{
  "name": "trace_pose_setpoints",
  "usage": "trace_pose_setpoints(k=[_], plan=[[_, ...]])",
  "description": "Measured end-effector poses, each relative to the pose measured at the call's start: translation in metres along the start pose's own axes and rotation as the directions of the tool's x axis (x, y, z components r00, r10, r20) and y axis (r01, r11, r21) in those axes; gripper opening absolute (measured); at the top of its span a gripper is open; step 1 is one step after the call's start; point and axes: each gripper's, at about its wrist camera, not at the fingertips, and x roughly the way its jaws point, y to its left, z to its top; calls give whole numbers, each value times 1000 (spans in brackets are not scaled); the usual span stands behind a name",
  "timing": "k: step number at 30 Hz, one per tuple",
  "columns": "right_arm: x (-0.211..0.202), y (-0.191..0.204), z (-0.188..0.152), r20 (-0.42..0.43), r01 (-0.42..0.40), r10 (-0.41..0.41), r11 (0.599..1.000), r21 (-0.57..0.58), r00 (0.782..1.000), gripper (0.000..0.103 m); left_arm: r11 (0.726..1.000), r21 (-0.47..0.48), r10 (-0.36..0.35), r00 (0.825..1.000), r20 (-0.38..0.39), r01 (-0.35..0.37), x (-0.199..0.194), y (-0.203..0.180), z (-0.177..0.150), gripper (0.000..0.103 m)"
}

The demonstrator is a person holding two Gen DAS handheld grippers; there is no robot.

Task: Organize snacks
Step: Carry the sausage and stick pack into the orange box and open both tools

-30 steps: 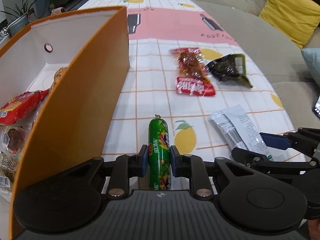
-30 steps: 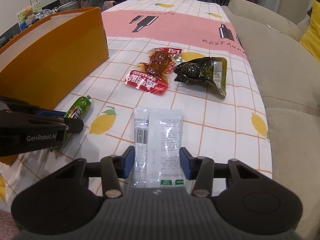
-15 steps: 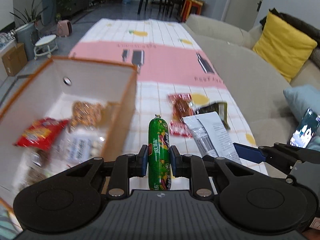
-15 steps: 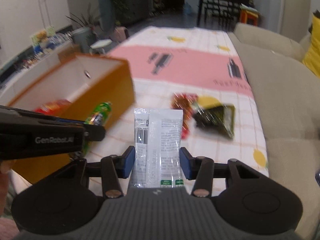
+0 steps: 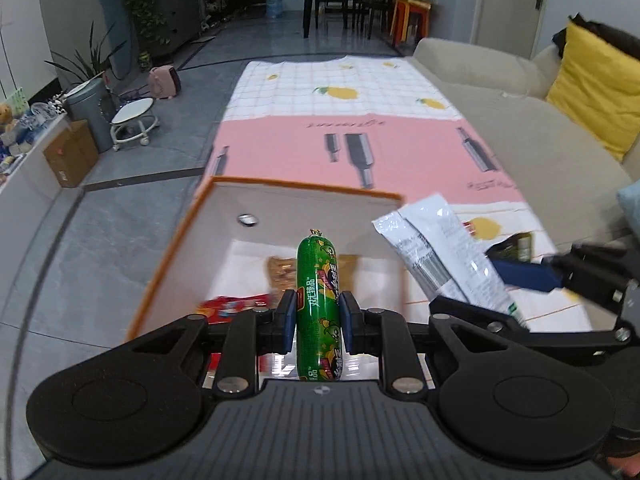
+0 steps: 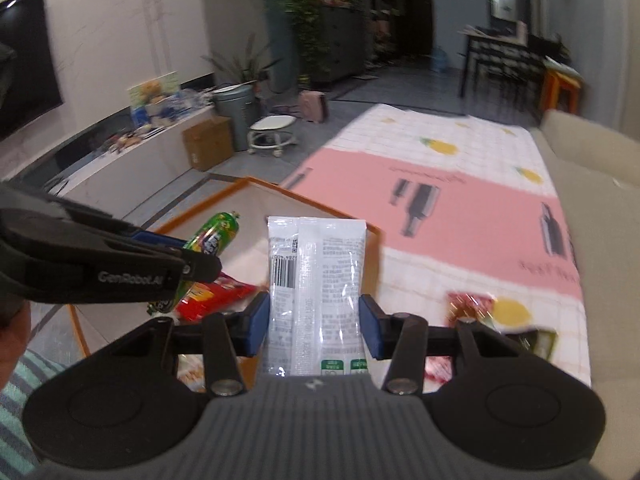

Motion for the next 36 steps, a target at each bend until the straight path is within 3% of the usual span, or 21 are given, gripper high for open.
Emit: trace_pose_setpoints(k=[4, 9, 13, 25, 32, 36], plan=[[20, 18, 13, -23, -13, 12, 998, -65, 1000, 46, 999, 27, 24, 999, -46, -22, 12, 20, 2, 24], [50, 28, 28, -75, -31, 22, 992, -120, 997, 45, 999, 40, -14, 991, -133, 20, 34, 39, 0, 24], [73, 33, 37, -117, -37, 14, 980, -194, 993, 45, 993, 115, -1, 982, -189, 23, 51, 43, -2, 24], [129, 55, 36, -233, -78, -26, 902, -425, 972, 45, 967, 245, 14, 947, -320, 69, 87, 43, -7, 24], [145, 67, 26, -272, -111, -46, 837, -536, 961, 45, 966, 250, 26, 933, -359, 70, 100, 48, -13, 24], [153, 67, 19, -301, -132, -49, 824, -552, 952, 46, 967, 244, 30, 927, -375, 67, 104, 53, -13, 25]])
